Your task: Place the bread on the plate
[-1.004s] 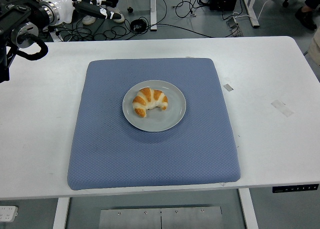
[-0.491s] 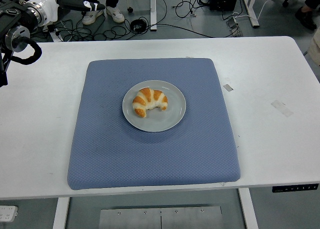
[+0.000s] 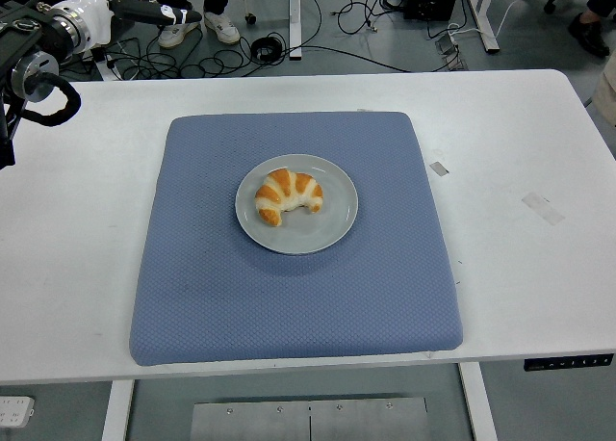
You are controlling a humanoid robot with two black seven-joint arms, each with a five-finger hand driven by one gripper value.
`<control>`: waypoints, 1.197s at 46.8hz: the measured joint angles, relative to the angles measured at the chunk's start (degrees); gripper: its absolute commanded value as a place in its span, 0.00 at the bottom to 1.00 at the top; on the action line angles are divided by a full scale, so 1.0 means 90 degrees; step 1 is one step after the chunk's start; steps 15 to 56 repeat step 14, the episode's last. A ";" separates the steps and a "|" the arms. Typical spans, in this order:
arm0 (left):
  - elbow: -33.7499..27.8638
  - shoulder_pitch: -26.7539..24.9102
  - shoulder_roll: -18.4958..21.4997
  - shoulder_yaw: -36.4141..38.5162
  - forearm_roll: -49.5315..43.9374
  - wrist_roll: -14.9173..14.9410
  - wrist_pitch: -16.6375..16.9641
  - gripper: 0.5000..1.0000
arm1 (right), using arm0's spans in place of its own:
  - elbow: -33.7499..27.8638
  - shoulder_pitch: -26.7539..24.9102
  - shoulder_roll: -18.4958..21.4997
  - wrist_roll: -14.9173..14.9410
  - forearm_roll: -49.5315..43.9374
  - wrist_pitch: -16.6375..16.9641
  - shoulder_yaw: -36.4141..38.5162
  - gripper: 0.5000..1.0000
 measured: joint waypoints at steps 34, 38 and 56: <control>-0.0001 0.0039 0.0003 0.0001 0.0000 -0.0001 -0.0004 0.90 | 0.0017 -0.0019 0.0000 0.0000 0.0000 -0.0001 0.0018 1.00; -0.0001 0.0039 0.0003 0.0001 0.0000 -0.0001 -0.0004 0.90 | 0.0017 -0.0019 0.0000 0.0000 0.0000 -0.0001 0.0018 1.00; -0.0001 0.0039 0.0003 0.0001 0.0000 -0.0001 -0.0004 0.90 | 0.0017 -0.0019 0.0000 0.0000 0.0000 -0.0001 0.0018 1.00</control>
